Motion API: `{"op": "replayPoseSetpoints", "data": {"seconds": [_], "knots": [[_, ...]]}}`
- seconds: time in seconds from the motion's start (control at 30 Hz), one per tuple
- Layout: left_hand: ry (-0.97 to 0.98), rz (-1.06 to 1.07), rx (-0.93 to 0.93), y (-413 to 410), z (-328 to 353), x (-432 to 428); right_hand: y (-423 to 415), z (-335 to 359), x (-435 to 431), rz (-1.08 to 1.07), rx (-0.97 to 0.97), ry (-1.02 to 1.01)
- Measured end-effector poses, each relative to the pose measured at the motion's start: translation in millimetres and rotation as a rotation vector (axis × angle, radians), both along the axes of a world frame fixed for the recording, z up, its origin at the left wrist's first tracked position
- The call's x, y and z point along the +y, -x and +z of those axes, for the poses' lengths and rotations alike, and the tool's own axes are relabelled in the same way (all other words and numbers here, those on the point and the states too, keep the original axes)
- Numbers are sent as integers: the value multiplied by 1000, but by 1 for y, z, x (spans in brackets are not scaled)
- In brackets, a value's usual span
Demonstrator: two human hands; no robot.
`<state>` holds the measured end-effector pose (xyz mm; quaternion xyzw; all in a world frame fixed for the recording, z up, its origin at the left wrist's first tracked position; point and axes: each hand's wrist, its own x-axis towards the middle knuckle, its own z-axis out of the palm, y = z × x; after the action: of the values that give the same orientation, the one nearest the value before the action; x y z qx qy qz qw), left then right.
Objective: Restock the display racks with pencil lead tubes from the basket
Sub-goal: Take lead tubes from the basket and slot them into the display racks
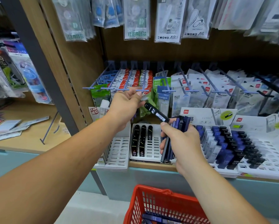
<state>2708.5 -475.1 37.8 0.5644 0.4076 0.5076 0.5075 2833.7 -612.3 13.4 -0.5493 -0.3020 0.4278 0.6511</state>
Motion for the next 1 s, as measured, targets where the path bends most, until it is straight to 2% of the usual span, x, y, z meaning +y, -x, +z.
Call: {"op": "replayPoseSetpoints", "data": {"seconds": [0.17, 0.33, 0.7, 1.0], "knots": [[-103, 57, 26, 1, -5, -1, 2, -1, 2, -6, -4, 4], [-96, 63, -55, -2, -6, -5, 2, -5, 4, -12, -10, 12], [-55, 156, -28, -6, -1, -6, 4, -7, 4, -12, -13, 26], [-83, 106, -83, -3, -1, -12, 4, -10, 6, -13, -16, 37]]}}
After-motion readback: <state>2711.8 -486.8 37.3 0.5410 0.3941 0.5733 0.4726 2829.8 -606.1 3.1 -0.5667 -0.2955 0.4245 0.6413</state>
